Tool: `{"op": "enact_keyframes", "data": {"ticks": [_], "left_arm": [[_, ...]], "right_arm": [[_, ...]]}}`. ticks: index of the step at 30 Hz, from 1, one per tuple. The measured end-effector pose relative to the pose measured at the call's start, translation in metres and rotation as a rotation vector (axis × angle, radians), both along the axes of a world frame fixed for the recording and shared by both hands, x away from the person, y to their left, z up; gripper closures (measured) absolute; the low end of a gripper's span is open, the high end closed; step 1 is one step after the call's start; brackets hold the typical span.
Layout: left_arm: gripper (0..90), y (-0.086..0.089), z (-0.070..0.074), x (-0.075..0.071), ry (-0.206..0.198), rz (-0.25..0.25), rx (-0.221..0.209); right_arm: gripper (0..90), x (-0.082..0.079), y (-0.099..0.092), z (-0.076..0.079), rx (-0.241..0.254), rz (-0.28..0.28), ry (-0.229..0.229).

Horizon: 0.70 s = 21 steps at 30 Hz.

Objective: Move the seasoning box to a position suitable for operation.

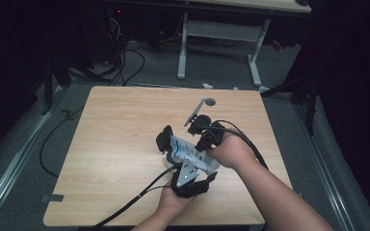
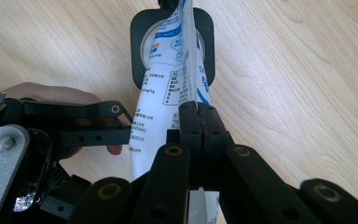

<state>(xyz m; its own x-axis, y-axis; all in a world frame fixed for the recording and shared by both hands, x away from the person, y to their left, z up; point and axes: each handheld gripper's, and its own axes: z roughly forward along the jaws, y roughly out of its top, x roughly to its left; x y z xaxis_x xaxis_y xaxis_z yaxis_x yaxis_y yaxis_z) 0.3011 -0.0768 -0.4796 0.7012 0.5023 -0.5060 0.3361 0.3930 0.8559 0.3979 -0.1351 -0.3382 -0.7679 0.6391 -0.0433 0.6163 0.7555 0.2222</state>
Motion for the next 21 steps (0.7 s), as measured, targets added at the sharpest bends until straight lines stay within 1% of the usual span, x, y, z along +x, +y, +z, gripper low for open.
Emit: {"op": "enact_keyframes", "data": {"ticks": [5, 7, 21], "left_arm": [[47.1, -0.0002, 0.0003, 0.0001, 0.0, 0.0, -0.002], [47.1, -0.0001, 0.0, 0.0, -0.004, -0.001, 0.006], [47.3, -0.0003, -0.0004, -0.0005, -0.01, -0.003, 0.002]], "right_arm": [[90.0, 0.0002, -0.0002, 0.0001, 0.001, 0.001, 0.0], [90.0, 0.0001, -0.0001, -0.0001, 0.0, -0.001, 0.002], [90.0, -0.0005, -0.0008, 0.0007, 0.001, -0.003, 0.006]]}}
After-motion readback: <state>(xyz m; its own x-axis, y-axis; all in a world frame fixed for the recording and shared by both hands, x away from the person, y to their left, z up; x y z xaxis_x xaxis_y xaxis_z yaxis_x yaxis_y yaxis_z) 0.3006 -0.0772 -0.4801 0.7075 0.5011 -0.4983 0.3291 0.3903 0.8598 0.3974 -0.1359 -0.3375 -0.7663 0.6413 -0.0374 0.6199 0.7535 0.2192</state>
